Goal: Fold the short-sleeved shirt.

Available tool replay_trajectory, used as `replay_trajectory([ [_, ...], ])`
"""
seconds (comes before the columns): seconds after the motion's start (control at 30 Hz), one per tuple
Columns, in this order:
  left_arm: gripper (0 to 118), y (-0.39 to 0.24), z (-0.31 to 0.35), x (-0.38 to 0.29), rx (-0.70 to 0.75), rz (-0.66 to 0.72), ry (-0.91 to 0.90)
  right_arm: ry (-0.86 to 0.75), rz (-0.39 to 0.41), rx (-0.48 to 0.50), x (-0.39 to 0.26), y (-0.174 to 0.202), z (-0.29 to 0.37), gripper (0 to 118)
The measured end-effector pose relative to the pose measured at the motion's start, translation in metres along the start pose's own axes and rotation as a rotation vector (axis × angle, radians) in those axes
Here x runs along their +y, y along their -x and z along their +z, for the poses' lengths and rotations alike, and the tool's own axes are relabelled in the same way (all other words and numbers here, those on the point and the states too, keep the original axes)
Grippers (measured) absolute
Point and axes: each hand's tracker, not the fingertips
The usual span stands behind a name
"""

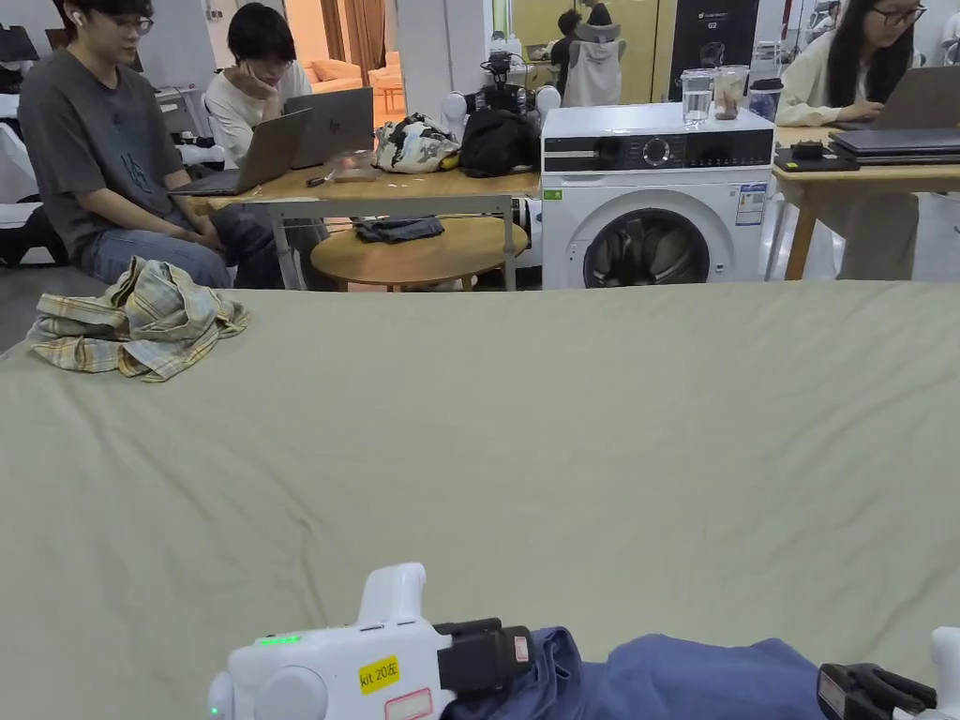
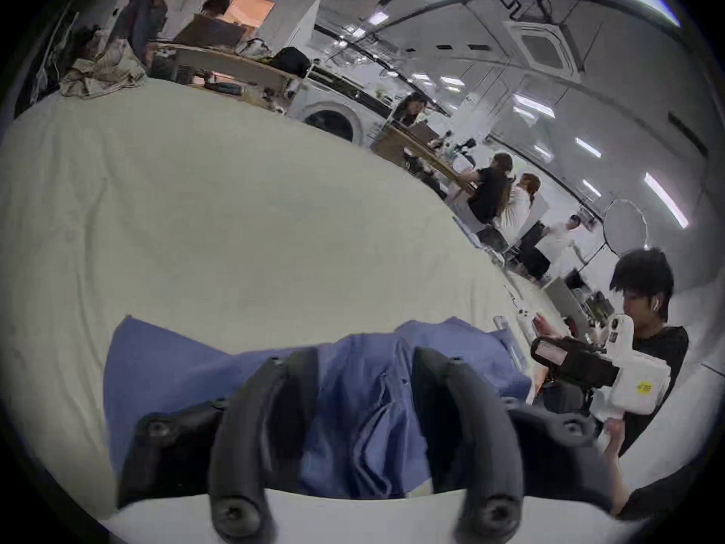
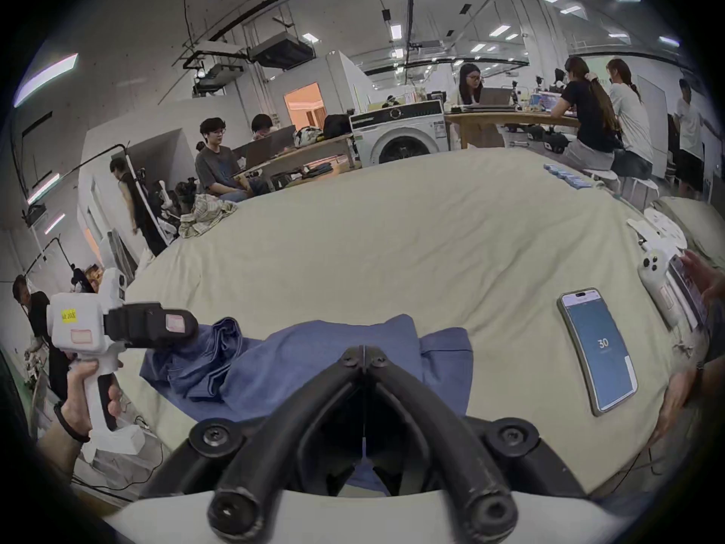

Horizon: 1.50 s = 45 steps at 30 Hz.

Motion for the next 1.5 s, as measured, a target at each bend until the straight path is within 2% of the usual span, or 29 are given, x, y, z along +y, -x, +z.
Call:
replay_trajectory([
  [0.03, 1, 0.002, -0.008, -0.004, -0.019, -0.001, 0.040, 0.002, -0.005, 0.005, 0.000, 0.001, -0.001, 0],
  [0.1, 0, 0.004, -0.034, -0.016, 0.027, 0.010, 0.124, 0.008, -0.018, 0.021, -0.001, 0.003, -0.003, 0],
  [0.17, 0, 0.005, -0.052, -0.029, -0.021, 0.020, 0.184, 0.014, -0.016, 0.028, -0.004, 0.005, -0.003, 0],
  [0.23, 0, -0.002, -0.049, -0.032, 0.026, -0.028, 0.124, 0.021, 0.000, 0.032, -0.007, 0.008, -0.003, 0],
  [0.3, 0, -0.001, -0.042, -0.023, 0.007, -0.013, 0.140, 0.032, 0.018, 0.029, -0.008, 0.011, -0.004, 0],
  [0.37, 0, 0.004, -0.020, -0.014, -0.074, 0.021, 0.111, 0.047, 0.010, 0.046, -0.008, 0.012, -0.009, 0],
  [0.4, 0, 0.008, -0.001, -0.011, -0.098, 0.035, 0.029, 0.050, 0.003, 0.054, -0.007, 0.012, -0.011, 0],
  [0.47, 43, 0.028, 0.040, -0.001, -0.133, 0.087, -0.068, 0.047, 0.001, 0.061, -0.006, 0.014, -0.012, 0],
  [0.5, 58, 0.041, 0.057, 0.004, -0.118, 0.134, -0.098, 0.045, 0.006, 0.067, -0.006, 0.015, -0.011, 0],
  [0.63, 64, 0.091, 0.089, 0.001, 0.042, 0.237, -0.162, 0.042, 0.016, 0.083, -0.006, 0.018, -0.011, 0],
  [0.7, 64, 0.119, 0.079, -0.007, 0.003, 0.367, -0.099, 0.043, 0.012, 0.087, -0.007, 0.019, -0.010, 0],
  [0.8, 64, 0.134, 0.041, -0.023, -0.083, 0.479, 0.000, 0.042, 0.005, 0.078, -0.007, 0.018, -0.005, 0],
  [0.83, 55, 0.132, 0.034, -0.028, -0.126, 0.480, -0.013, 0.042, 0.005, 0.075, -0.007, 0.018, -0.003, 0],
  [0.87, 36, 0.127, 0.028, -0.031, -0.165, 0.497, -0.050, 0.042, 0.007, 0.069, -0.007, 0.017, -0.001, 0],
  [0.9, 21, 0.126, 0.022, -0.033, -0.155, 0.537, -0.045, 0.043, 0.008, 0.059, -0.007, 0.016, 0.001, 0],
  [0.93, 11, 0.126, 0.020, -0.036, -0.168, 0.573, -0.068, 0.042, 0.007, 0.053, -0.007, 0.016, 0.003, 0],
  [1.0, 10, 0.124, 0.031, -0.035, -0.201, 0.592, -0.099, 0.042, 0.006, 0.048, -0.007, 0.013, 0.005, 0],
  [1.1, 6, 0.121, 0.076, -0.020, -0.206, 0.572, -0.252, 0.037, 0.010, 0.036, -0.005, 0.010, 0.009, 0],
  [1.13, 6, 0.122, 0.091, -0.014, -0.209, 0.560, -0.255, 0.035, 0.006, 0.036, -0.005, 0.009, 0.010, 0],
  [1.27, 6, 0.075, 0.145, 0.021, -0.065, 0.337, -0.326, 0.022, -0.024, 0.039, -0.003, 0.003, 0.008, 0],
  [1.37, 6, 0.027, 0.121, 0.031, -0.037, 0.181, -0.263, 0.009, -0.046, 0.040, 0.000, 0.000, 0.008, 0],
  [1.5, 6, -0.029, 0.019, 0.017, -0.082, 0.073, -0.069, -0.011, -0.077, 0.044, -0.002, -0.002, 0.018, 0],
])
